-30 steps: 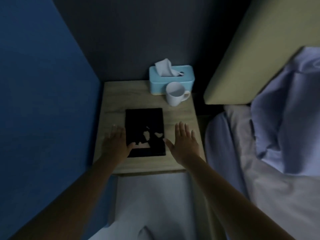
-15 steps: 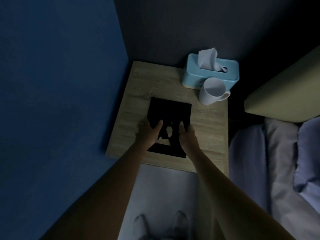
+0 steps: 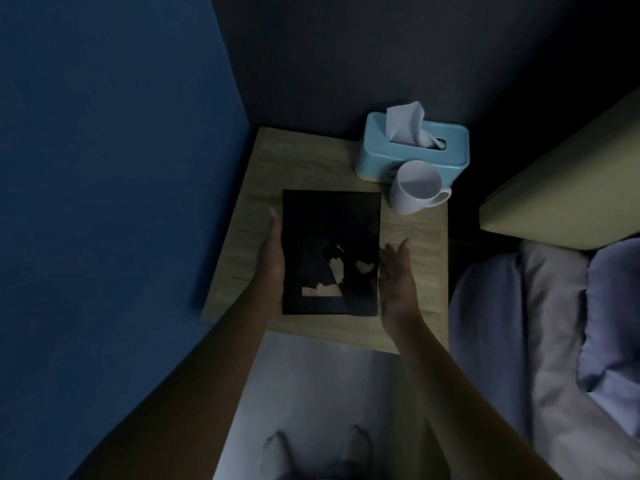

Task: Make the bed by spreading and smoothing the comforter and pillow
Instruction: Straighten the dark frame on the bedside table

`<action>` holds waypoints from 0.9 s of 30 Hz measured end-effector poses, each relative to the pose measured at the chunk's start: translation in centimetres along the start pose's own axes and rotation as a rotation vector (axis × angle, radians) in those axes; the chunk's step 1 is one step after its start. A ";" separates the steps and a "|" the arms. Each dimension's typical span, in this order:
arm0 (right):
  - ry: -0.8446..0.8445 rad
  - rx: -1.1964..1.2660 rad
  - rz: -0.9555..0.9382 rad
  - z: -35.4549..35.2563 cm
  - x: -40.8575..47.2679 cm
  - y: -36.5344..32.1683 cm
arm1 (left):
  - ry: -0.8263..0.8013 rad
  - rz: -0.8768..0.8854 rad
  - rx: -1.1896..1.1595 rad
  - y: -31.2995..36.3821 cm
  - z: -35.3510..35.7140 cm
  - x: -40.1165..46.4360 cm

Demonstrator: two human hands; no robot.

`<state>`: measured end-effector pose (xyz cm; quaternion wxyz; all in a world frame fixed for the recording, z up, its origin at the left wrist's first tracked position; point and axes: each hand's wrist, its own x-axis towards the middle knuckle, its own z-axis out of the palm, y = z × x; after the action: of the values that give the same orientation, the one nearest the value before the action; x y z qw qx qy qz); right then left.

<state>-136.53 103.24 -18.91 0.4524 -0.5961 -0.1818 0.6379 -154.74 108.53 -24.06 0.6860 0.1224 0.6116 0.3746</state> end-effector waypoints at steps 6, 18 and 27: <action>0.149 -0.162 -0.080 0.5 -2.1 -1.5 | -0.091 0.078 -0.128 0.5 1.2 -1.4; 0.240 -0.919 -0.145 2.0 -1.7 1.4 | -0.056 0.154 0.007 0.7 2.0 -3.1; 0.117 -0.809 0.042 1.4 -2.1 -0.8 | 0.020 0.246 0.214 0.4 1.7 -5.3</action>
<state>-137.77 102.39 -16.68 0.1778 -0.7649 -0.3797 0.4890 -153.14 105.80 -19.46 0.6119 0.2653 0.6351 0.3897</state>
